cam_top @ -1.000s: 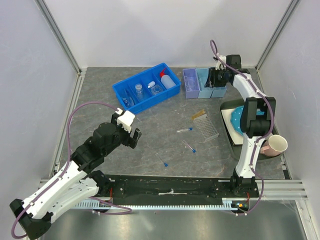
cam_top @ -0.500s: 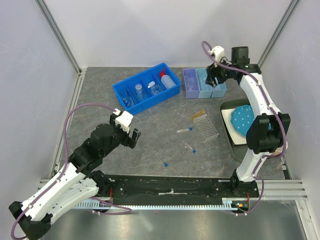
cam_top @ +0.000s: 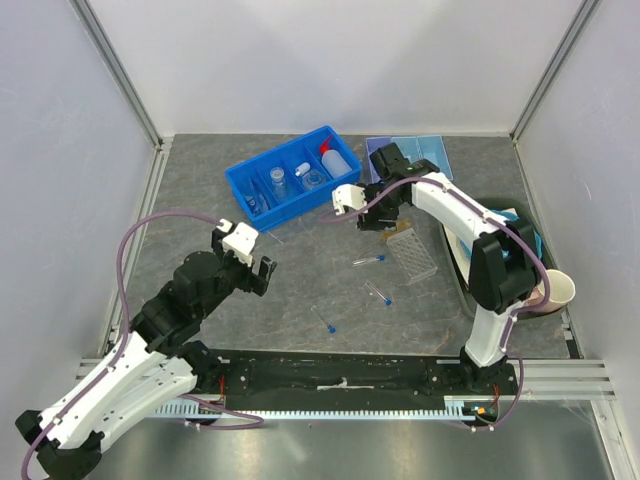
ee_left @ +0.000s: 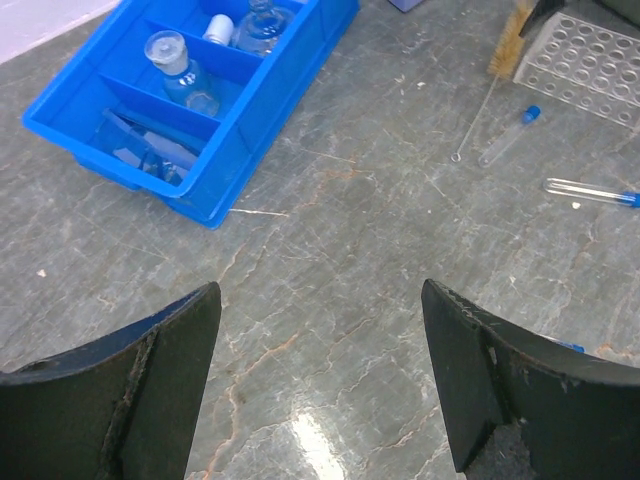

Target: Organize the chemistry lab equipment

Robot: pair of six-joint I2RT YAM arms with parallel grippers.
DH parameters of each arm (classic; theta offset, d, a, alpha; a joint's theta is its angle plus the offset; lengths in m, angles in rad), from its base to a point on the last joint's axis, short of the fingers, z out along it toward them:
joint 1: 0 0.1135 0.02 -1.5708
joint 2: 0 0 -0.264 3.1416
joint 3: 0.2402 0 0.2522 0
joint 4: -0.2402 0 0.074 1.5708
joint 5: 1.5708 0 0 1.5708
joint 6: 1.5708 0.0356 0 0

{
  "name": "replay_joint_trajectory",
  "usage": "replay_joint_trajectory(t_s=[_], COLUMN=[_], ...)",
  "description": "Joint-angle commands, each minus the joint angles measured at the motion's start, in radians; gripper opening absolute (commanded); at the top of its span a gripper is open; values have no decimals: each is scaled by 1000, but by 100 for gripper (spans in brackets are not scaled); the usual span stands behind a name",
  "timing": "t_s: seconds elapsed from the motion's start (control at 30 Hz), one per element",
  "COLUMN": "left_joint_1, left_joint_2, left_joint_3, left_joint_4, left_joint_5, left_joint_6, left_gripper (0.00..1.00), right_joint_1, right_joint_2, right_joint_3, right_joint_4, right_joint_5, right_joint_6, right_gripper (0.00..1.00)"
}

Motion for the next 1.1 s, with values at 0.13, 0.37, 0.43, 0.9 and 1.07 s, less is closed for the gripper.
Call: replay_joint_trajectory(t_s=[0.13, 0.37, 0.43, 0.9, 1.07], left_joint_1=[1, 1, 1, 1, 2], left_joint_2=[-61, -84, -83, -83, -84], left_joint_3=[-17, -26, -27, -26, -27], left_joint_4=[41, 50, 50, 50, 50], left_joint_5=[-105, -116, -116, -119, -120], left_joint_6=[31, 33, 34, 34, 36], left_gripper=[88, 89, 89, 89, 89], right_joint_1=[21, 32, 33, 35, 33], right_joint_2=[110, 169, 182, 255, 281], right_joint_3=[-6, -29, -27, -24, -9], right_joint_4=[60, 49, 43, 3, 0], right_joint_5=[123, 143, 146, 163, 168], right_joint_6=[-183, -232, -237, -249, -266], right_gripper=[72, 69, 67, 50, 40])
